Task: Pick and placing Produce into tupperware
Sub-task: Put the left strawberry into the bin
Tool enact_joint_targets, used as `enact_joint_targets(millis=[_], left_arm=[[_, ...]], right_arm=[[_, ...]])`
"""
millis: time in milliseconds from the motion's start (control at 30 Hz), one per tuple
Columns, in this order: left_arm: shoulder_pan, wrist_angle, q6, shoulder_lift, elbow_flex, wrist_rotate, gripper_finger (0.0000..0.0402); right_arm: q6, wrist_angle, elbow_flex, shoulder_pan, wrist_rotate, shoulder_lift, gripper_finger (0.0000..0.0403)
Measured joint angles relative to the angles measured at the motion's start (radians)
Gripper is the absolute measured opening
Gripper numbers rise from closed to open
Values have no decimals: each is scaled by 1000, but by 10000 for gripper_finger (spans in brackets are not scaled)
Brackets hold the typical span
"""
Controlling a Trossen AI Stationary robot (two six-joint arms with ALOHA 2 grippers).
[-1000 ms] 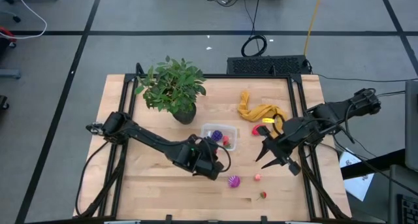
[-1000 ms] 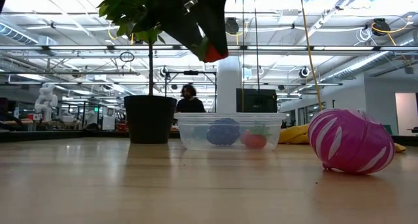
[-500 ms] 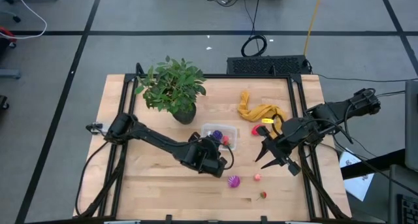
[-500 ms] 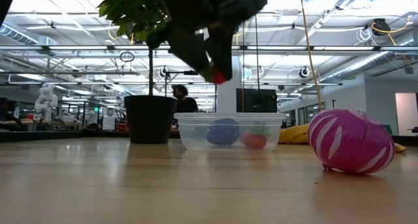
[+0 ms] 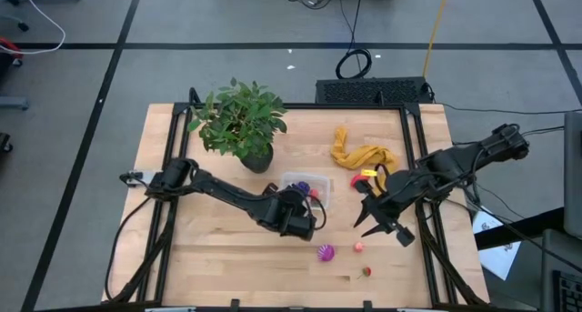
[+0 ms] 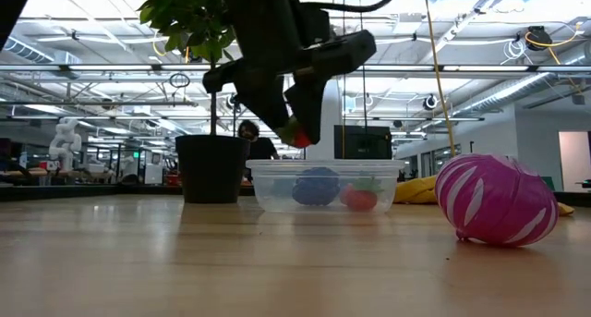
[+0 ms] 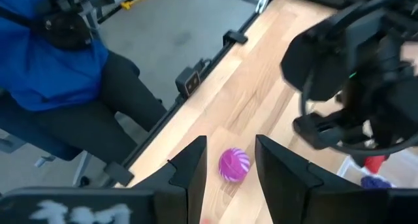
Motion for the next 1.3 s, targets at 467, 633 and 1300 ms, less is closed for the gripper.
enact_joint_targets(millis=[467,633,1300], left_arm=[[27,-89,-125,-2,0,50,145],[26,-103,-148,-2,0,50,145],[42,-92,-191,55,0,69,145]], right_arm=[[7,20,-68,0,-2,0,118],[6,23,-68,0,-4,0,118],[0,38,-68,0,-4,0,118]])
